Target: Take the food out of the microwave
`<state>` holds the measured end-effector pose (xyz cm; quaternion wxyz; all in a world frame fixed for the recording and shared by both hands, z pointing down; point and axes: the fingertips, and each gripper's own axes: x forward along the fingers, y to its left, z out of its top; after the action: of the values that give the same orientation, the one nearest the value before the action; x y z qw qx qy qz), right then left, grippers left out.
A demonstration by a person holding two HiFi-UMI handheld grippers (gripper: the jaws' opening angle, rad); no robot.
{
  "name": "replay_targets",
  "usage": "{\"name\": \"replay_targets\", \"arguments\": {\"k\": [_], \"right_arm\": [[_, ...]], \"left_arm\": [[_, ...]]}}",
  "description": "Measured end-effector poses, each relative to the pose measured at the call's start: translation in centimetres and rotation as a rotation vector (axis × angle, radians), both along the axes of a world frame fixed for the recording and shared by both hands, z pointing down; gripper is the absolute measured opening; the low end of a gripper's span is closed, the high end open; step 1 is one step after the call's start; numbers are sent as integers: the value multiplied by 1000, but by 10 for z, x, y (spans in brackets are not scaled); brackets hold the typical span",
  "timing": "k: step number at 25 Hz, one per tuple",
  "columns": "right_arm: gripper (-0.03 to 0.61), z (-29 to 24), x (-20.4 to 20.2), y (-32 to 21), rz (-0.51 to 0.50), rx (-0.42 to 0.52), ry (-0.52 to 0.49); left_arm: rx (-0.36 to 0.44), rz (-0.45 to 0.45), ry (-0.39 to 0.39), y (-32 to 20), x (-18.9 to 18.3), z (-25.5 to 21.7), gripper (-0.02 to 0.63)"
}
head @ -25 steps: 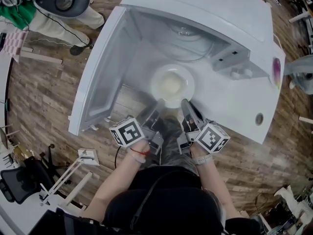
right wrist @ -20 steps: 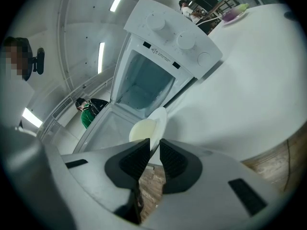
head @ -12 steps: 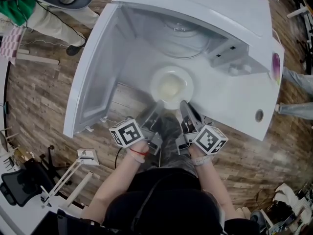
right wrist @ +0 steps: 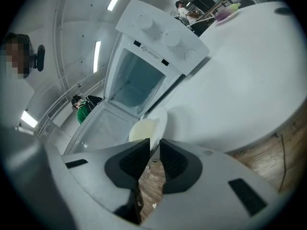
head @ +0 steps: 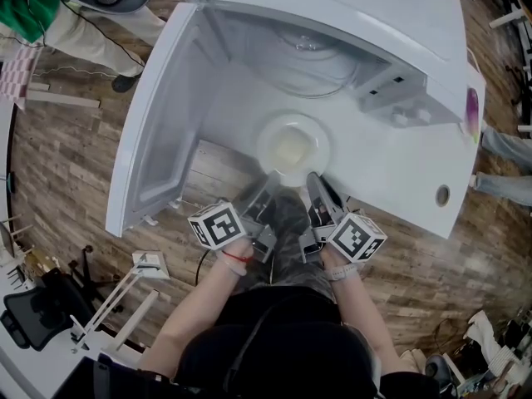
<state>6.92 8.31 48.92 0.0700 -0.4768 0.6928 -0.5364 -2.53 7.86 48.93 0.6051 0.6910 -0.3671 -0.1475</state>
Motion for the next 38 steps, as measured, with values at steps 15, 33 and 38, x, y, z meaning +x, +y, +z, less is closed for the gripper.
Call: {"name": "replay_targets", "arguments": {"k": [15, 33, 38], "right_arm": [[72, 9, 1, 6, 22, -21, 3], [72, 20, 0, 13, 37, -48, 9], [72, 23, 0, 14, 36, -52, 11]], "left_arm": [[-15, 18, 3, 3, 3, 6, 31], [-36, 33, -17, 9, 1, 18, 31], [-42, 33, -25, 11, 0, 22, 31]]}}
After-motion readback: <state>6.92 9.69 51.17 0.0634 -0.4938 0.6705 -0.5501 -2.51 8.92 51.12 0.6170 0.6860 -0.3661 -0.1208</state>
